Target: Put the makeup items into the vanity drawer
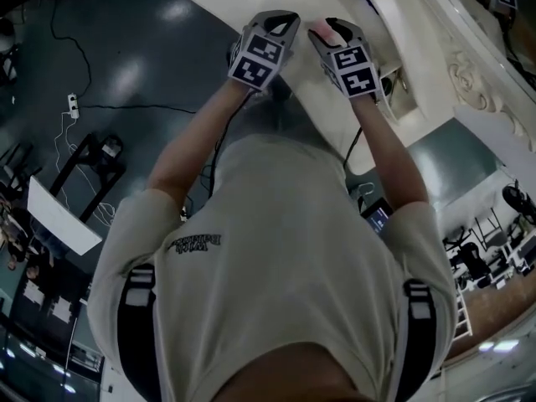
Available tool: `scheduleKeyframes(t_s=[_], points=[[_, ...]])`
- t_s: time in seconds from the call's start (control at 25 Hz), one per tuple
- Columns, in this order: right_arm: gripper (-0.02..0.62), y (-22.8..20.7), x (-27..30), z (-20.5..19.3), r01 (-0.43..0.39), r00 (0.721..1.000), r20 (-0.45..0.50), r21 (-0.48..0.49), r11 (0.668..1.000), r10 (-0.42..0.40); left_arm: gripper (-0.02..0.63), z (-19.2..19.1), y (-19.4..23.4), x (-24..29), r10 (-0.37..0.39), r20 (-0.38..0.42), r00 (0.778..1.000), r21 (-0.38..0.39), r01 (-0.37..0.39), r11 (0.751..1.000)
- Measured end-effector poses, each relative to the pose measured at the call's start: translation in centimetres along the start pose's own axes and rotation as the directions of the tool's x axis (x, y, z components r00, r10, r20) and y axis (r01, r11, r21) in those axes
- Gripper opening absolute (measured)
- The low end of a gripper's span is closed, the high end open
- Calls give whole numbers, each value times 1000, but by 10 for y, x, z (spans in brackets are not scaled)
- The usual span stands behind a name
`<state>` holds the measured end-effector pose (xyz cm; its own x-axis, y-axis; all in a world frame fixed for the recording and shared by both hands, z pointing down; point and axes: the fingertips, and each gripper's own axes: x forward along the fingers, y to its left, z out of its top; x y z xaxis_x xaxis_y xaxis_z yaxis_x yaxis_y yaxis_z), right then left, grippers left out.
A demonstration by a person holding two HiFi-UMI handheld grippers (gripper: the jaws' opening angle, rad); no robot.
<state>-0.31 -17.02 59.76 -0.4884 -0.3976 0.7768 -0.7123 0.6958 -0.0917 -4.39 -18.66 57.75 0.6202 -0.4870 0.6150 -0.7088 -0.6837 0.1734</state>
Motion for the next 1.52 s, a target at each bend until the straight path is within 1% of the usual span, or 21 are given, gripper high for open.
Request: scheduleKeyframes(t_s=[0.12, 0.28, 0.4, 0.52, 0.76, 0.8, 0.92, 1.0, 1.04, 1.2, 1.28, 1.52], points=[[198, 3, 11, -16, 6, 999, -36, -2, 1000, -6, 14, -17, -2, 9, -9, -36, 999, -4, 9, 1000], [198, -2, 23, -31, 30, 997, -73, -16, 999, -31, 14, -31, -1, 21, -21, -65, 998, -9, 20, 1000], [198, -10, 26, -35, 58, 995, -80, -40, 997, -61, 14, -38, -2, 24, -25, -73, 997, -17, 24, 1000], [188, -17, 27, -37, 70, 994, -82, -36, 997, -72, 14, -40, -3, 25, -23, -78, 997, -24, 21, 999], [179, -19, 28, -39, 88, 993, -73, -62, 994, -92, 14, -44, -3, 26, -19, -78, 997, -23, 17, 1000], [177, -19, 28, -39, 92, 993, -70, -65, 994, -96, 14, -44, -3, 26, -18, -79, 997, -23, 16, 1000], [137, -23, 26, -36, 114, 992, -46, -69, 991, -118, 14, -44, -3, 24, -13, -81, 997, -26, 11, 1000], [74, -26, 23, -32, 133, 991, -22, -75, 988, -135, 14, -43, -4, 23, -12, -76, 997, -23, 10, 1000], [26, -28, 22, -31, 142, 990, -11, -83, 986, -143, 14, -42, -5, 22, -11, -73, 997, -21, 10, 1000], [19, -28, 17, -27, 152, 988, 6, -106, 983, -152, 14, -39, -6, 17, -5, -66, 998, -17, 3, 1000], [14, -27, 12, -23, 155, 988, 16, -103, 983, -154, 14, -34, -8, 13, 1, -58, 998, -13, -2, 1000], [10, -17, -18, 0, 160, 985, 88, -94, 983, -152, 14, -10, -13, -5, 25, -12, 1000, 1, -25, 1000]])
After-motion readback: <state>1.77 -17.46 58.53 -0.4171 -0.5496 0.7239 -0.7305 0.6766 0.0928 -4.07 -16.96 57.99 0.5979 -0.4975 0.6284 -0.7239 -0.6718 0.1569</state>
